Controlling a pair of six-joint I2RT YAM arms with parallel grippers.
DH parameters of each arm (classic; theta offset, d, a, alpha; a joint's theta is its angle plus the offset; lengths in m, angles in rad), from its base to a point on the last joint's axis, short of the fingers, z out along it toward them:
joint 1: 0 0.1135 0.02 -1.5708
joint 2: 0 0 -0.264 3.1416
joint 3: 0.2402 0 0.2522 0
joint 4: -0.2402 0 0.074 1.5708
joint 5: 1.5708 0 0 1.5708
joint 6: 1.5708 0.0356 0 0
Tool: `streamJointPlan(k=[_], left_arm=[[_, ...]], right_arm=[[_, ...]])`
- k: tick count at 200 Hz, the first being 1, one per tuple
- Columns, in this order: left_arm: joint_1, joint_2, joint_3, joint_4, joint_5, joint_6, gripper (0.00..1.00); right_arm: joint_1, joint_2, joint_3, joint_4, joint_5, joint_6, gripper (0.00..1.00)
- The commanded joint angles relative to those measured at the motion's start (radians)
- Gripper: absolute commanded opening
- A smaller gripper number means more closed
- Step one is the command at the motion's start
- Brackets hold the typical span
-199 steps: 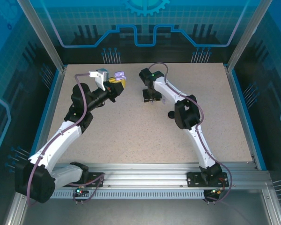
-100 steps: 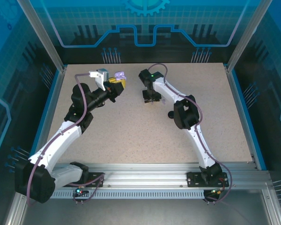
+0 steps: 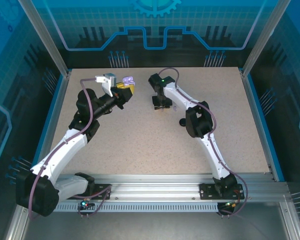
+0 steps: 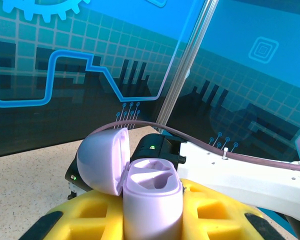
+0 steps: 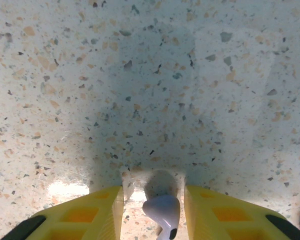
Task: Insert the wireless bluetooth earbuds into the charging case
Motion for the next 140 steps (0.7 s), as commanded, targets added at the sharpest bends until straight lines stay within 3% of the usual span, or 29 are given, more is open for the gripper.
streamJointPlan(k=[1, 140], left_arm=[[-0.009, 0.004, 0.006, 0.041, -0.006, -0.004, 0.00], [-0.027, 0.019, 0.025, 0.037, 0.008, 0.004, 0.00]], right_arm=[[-0.027, 0.043, -0.002, 0.001, 0.016, 0.009, 0.35], [-0.037, -0.040, -0.083, 0.052, -0.014, 0.006, 0.18]])
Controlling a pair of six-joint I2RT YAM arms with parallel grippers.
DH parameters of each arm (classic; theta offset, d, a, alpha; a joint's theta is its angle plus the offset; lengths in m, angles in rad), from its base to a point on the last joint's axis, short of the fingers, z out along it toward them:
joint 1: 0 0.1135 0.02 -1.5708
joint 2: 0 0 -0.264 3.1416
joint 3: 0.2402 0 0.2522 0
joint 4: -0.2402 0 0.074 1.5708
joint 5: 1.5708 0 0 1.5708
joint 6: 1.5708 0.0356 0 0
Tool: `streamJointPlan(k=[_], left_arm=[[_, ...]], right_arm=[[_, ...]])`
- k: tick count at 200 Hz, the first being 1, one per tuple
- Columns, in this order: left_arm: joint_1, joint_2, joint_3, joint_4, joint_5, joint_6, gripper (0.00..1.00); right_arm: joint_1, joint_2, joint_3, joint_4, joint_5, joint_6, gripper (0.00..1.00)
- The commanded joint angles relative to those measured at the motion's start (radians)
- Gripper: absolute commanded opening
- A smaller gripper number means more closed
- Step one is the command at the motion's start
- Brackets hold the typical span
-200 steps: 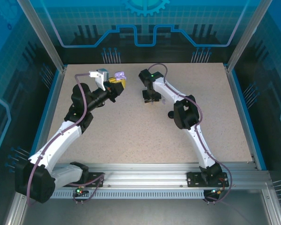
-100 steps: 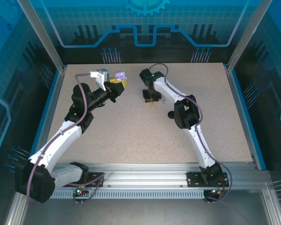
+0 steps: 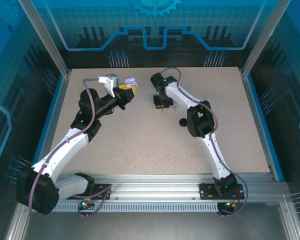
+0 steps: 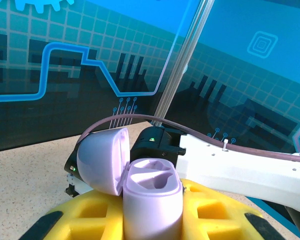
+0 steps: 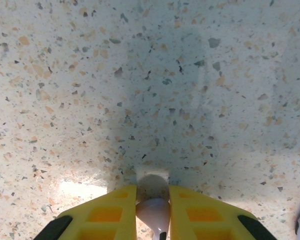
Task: Insert the wireless bluetooth earbuds into the charging case
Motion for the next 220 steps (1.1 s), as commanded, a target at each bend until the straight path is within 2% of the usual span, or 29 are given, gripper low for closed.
streamJointPlan(k=[1, 87, 136, 164, 220], left_arm=[[-0.010, -0.001, 0.024, 0.035, 0.008, 0.004, 0.00], [-0.030, -0.048, 0.030, 0.063, 0.048, 0.054, 0.00], [-0.055, -0.068, -0.020, 0.151, 0.040, 0.107, 0.00], [-0.073, -0.064, -0.082, 0.284, 0.049, 0.164, 0.00], [-0.115, -0.047, -0.125, 0.350, 0.021, 0.293, 0.00]], right_arm=[[-0.022, -0.017, -0.040, 0.017, 0.012, 0.006, 0.18], [0.000, -0.222, -0.063, 0.047, 0.030, 0.018, 0.16], [0.036, -0.441, -0.096, 0.061, 0.061, 0.015, 0.15], [0.054, -0.569, -0.131, 0.073, 0.091, 0.010, 0.15], [0.080, -0.814, -0.237, 0.130, 0.140, 0.002, 0.15]])
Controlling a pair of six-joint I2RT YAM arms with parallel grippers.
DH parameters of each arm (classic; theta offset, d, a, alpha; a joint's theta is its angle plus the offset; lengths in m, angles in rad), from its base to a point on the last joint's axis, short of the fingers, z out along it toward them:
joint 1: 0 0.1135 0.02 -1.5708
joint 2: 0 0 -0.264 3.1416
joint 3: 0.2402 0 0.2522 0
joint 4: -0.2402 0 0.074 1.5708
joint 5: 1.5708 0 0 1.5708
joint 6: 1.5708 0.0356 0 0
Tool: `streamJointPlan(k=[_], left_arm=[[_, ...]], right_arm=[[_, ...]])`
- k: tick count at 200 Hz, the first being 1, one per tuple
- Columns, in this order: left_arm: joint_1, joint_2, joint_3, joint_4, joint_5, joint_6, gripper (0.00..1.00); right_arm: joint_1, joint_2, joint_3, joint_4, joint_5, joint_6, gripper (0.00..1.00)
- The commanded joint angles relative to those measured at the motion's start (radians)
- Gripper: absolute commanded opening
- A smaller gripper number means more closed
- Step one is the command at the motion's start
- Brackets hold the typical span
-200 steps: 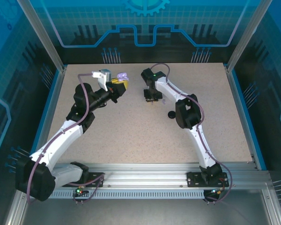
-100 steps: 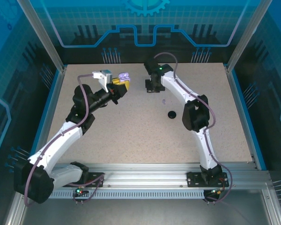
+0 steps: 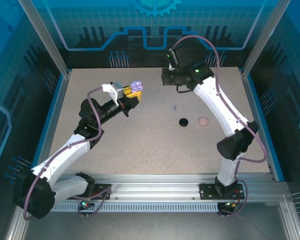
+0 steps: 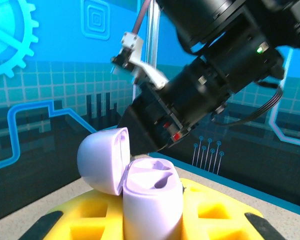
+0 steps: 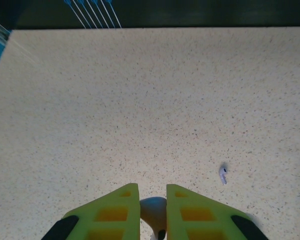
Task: Insert the wireless bluetooth earbuds into the charging case
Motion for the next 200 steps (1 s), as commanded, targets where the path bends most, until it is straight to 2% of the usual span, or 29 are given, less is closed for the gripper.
streamJointPlan(k=[1, 44, 74, 150, 200], left_arm=[[-0.022, 0.003, -0.020, 0.104, -0.008, 0.094, 0.00], [-0.074, 0.032, -0.036, 0.133, -0.111, 0.203, 0.00], [-0.088, 0.057, -0.031, 0.151, -0.126, 0.247, 0.00], [-0.105, 0.093, 0.009, 0.167, -0.124, 0.246, 0.00], [-0.116, 0.097, 0.021, 0.173, -0.128, 0.237, 0.00]], right_arm=[[0.022, -0.092, -0.036, 0.035, 0.043, -0.001, 0.15], [0.094, -0.222, -0.104, 0.120, 0.084, -0.034, 0.16], [0.164, -0.289, -0.154, 0.201, 0.108, -0.055, 0.16], [0.341, -0.359, -0.226, 0.331, 0.174, -0.139, 0.17], [0.380, -0.347, -0.242, 0.361, 0.180, -0.158, 0.18]])
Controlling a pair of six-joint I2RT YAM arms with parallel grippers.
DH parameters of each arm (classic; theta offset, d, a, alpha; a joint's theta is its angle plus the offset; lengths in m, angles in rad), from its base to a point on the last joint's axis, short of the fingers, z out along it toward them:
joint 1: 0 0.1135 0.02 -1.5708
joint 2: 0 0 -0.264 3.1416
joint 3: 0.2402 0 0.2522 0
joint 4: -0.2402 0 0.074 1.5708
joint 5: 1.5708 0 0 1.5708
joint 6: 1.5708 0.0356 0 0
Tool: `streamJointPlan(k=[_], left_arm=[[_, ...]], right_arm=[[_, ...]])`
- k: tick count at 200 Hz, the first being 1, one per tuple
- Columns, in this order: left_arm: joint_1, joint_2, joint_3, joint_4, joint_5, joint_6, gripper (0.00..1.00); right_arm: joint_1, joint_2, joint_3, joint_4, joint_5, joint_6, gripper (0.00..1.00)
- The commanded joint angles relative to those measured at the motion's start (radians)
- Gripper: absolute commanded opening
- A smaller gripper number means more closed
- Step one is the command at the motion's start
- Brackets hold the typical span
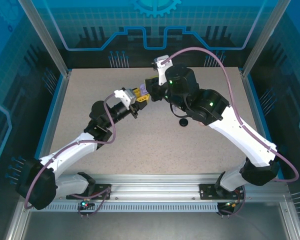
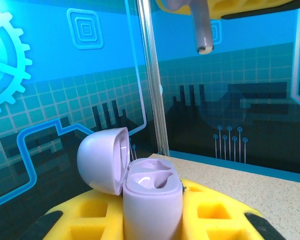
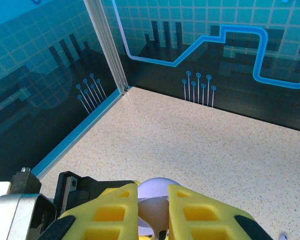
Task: Insert the wireless bluetooth earbuds into the charging case
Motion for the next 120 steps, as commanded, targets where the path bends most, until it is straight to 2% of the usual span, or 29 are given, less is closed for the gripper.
streamJointPlan(k=[1, 120], left_arm=[[-0.011, 0.002, 0.039, 0.059, -0.015, 0.013, 0.00], [-0.018, -0.019, 0.052, 0.041, -0.015, 0.013, 0.00]], right_arm=[[0.014, -0.009, -0.010, 0.052, 0.030, -0.020, 0.18], [0.015, 0.021, -0.050, 0.066, -0.009, 0.012, 0.18]])
